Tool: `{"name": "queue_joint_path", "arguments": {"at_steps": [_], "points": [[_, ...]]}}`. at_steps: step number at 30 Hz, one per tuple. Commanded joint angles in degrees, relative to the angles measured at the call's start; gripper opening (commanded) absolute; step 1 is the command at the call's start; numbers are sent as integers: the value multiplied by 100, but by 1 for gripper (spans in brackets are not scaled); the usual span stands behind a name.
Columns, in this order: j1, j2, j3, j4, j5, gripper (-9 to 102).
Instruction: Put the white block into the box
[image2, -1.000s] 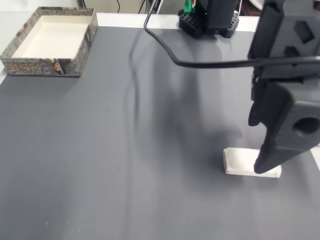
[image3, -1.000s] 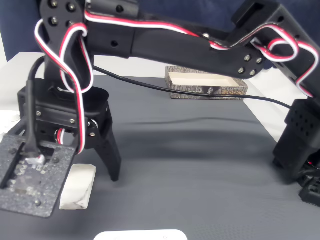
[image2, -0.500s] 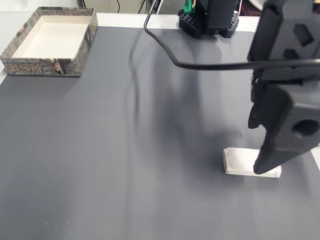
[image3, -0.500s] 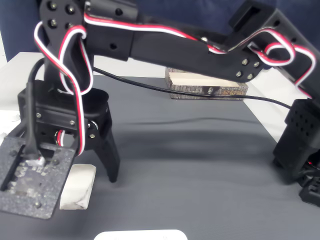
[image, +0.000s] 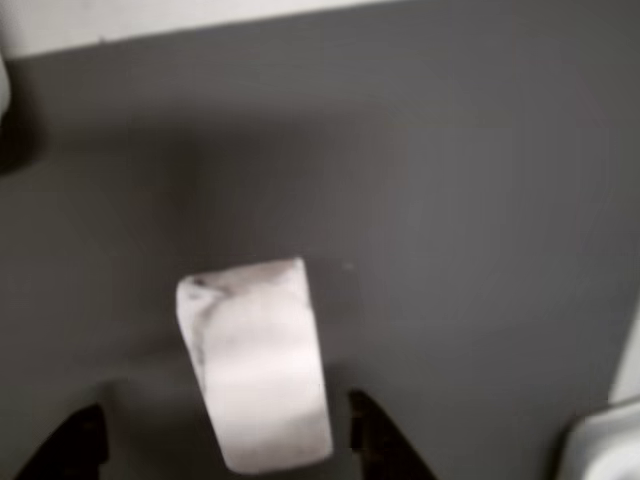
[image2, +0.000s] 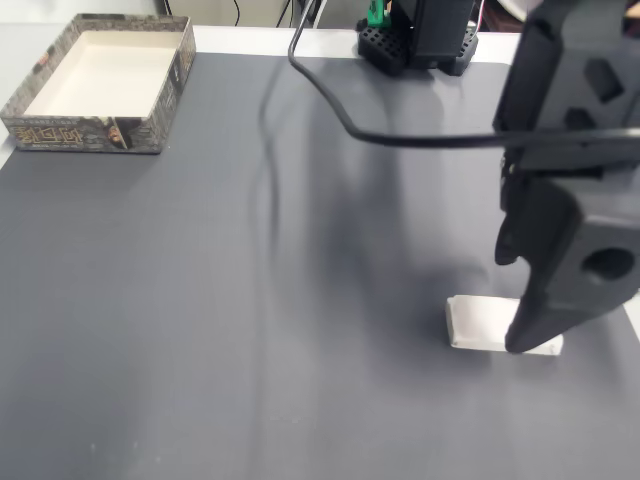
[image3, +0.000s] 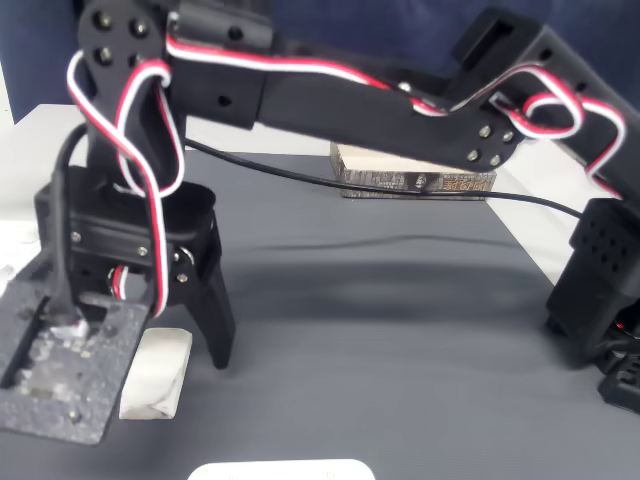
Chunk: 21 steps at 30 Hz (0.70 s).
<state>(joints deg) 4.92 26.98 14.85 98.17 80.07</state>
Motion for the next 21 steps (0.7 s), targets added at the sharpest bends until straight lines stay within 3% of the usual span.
{"name": "queue_joint_path", "arguments": {"at_steps": [1,21], "points": [[79,114,-396,35,-62,34],[88,-114,-589,35,-18,31]]}}
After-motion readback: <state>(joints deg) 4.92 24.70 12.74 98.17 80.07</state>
